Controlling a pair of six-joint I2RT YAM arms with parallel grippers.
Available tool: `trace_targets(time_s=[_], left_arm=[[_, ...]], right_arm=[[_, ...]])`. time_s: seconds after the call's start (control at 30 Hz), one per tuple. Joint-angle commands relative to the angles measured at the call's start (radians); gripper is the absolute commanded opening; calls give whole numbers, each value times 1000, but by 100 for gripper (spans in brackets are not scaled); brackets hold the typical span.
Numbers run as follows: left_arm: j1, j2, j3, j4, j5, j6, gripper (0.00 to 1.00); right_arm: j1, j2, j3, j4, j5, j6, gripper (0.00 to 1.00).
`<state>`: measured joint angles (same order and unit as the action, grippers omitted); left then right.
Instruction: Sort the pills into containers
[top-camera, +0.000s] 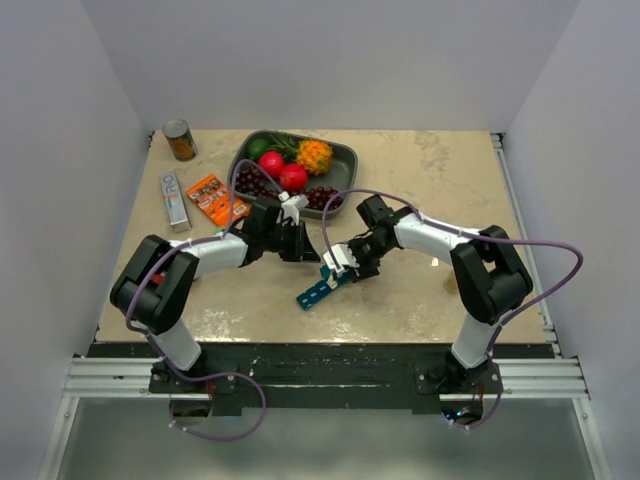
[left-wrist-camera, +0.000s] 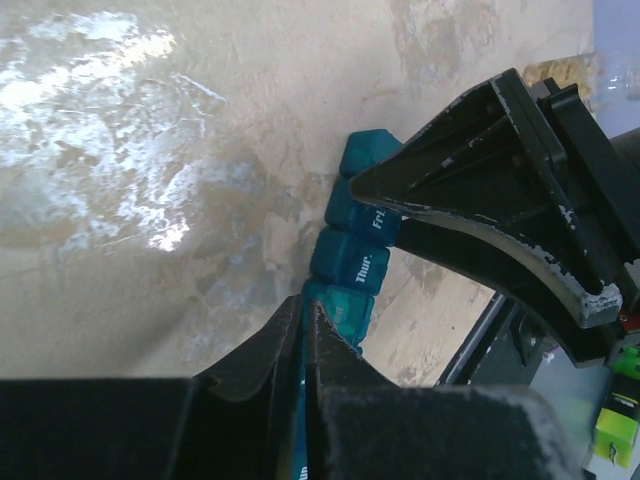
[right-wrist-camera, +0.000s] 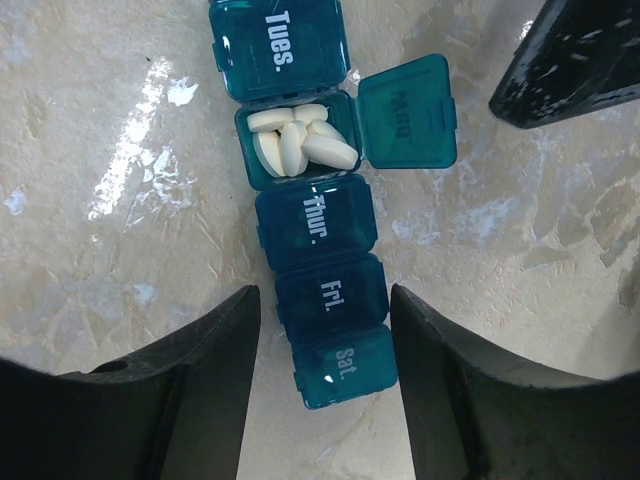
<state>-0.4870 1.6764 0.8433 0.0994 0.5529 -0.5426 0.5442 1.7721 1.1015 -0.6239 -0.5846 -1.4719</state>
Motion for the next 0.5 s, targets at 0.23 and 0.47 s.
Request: trace_targets(time_s=[0.23, 0.47], left_arm=[[-28, 45, 25, 138, 107, -36, 8], [-56, 55, 0, 141, 134, -31, 7]], right_arm=[[13, -26, -45, 82, 16, 38, 48], [11, -30, -45, 89, 14, 55, 42]])
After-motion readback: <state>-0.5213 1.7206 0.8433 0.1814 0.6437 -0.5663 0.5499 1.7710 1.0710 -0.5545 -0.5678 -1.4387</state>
